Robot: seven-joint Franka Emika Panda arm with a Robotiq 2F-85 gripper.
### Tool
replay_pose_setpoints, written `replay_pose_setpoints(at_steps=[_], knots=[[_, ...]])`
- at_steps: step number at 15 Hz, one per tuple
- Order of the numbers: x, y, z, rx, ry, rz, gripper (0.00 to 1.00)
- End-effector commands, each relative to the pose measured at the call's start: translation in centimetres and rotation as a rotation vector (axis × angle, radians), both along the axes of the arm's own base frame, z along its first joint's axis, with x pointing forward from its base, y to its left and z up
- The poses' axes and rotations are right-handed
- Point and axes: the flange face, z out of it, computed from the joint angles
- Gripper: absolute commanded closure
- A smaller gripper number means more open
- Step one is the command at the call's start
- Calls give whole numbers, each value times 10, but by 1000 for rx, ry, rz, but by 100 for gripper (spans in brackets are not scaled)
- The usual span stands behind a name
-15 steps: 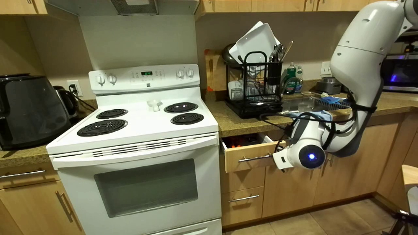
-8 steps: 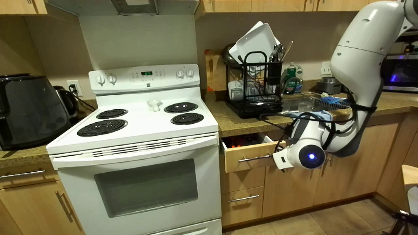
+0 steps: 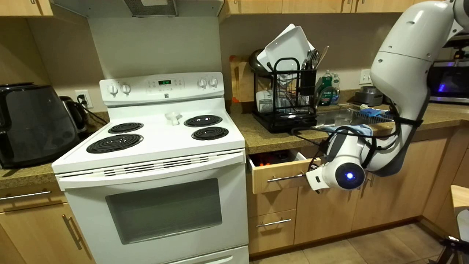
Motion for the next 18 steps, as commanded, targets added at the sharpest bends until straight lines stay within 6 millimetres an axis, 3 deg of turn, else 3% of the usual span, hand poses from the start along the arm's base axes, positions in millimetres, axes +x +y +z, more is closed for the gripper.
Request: replay_pose_setpoints(at_steps=[1,15,16,18], knots=[[0,0,0,0,1,0,73],[0,0,0,0,1,0,73],[0,0,0,0,1,0,48],[-3,1,-10,-14,23,-2,42]])
